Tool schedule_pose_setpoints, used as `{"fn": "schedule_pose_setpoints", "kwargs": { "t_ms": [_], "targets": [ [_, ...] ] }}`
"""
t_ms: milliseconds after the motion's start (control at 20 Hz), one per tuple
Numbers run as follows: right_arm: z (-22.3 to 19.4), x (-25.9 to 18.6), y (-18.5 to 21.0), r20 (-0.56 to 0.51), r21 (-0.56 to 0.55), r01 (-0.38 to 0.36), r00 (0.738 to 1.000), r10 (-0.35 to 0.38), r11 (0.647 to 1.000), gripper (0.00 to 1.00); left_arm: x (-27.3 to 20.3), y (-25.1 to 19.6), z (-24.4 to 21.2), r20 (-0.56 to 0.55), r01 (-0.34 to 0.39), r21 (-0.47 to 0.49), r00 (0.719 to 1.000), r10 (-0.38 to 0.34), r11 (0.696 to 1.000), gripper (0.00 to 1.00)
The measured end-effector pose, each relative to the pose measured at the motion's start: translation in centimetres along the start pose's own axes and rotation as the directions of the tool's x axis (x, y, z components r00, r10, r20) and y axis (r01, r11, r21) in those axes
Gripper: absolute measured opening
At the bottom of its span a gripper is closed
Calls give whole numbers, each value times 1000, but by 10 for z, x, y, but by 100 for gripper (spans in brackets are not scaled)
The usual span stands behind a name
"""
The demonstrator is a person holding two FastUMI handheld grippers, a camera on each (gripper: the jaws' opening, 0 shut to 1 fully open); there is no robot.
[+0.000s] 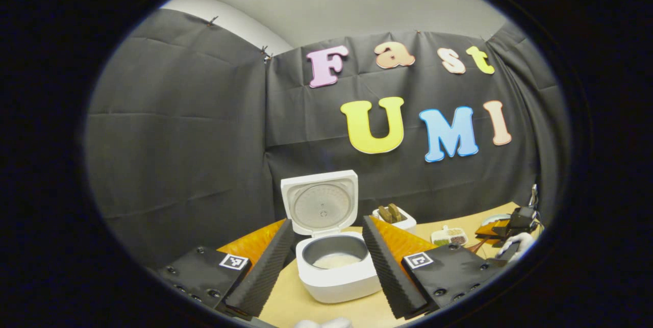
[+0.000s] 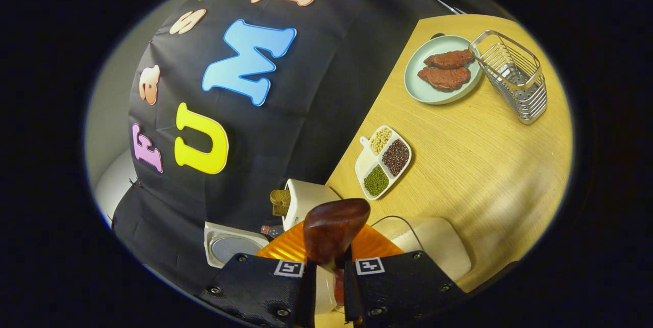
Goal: Close the left gripper, press the button to open the rice cooker; take a wooden spoon from the chopstick holder with the right hand, scoop a spoonful of rice and pour it into the rice cooker, then put the wooden spoon back into the chopstick holder.
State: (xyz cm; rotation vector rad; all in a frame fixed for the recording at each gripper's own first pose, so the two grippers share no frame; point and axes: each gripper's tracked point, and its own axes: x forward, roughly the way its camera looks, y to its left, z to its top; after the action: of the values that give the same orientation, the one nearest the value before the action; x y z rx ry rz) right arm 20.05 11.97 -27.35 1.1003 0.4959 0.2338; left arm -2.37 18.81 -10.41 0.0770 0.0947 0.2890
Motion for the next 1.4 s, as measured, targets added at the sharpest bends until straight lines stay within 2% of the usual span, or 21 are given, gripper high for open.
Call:
{"fn": "schedule_pose_setpoints", "kwargs": {
  "t_ms": [200, 350, 500, 700, 900, 1100, 1250, 1400],
  "targets": [
    [-3, 2, 50, -4, 6, -40, 999, 40, 999, 22, -5, 17, 0, 9, -22, 1, 1000, 22, 1000, 95],
    [-21, 15, 94, -25, 11, -70, 997, 71, 997, 22, -11, 27, -9, 7, -27, 0, 1000, 27, 1000, 94],
    [-57, 31, 138, -87, 0, -106, 991, 105, 994, 22, -12, 41, -23, -21, -44, -11, 999, 43, 999, 94],
    [-114, 64, 187, -159, 40, -145, 976, 150, 989, 22, -15, 63, -25, -23, -84, -15, 996, 84, 996, 94],
    [-168, 91, 219, -229, 2, -169, 959, 165, 986, 22, -18, 78, -28, -28, -122, -25, 992, 121, 992, 94],
    [-222, 106, 241, -292, 15, -184, 939, 180, 983, 22, -22, 80, -27, -34, -131, -38, 991, 130, 991, 94],
    [-253, 118, 248, -335, 2, -191, 925, 181, 982, 22, -23, 81, -30, -35, -139, -39, 990, 137, 990, 94],
    [-267, 129, 245, -340, -35, -183, 926, 161, 982, 22, -23, 82, -27, -26, -141, -42, 990, 140, 989, 94]
  ]
}}
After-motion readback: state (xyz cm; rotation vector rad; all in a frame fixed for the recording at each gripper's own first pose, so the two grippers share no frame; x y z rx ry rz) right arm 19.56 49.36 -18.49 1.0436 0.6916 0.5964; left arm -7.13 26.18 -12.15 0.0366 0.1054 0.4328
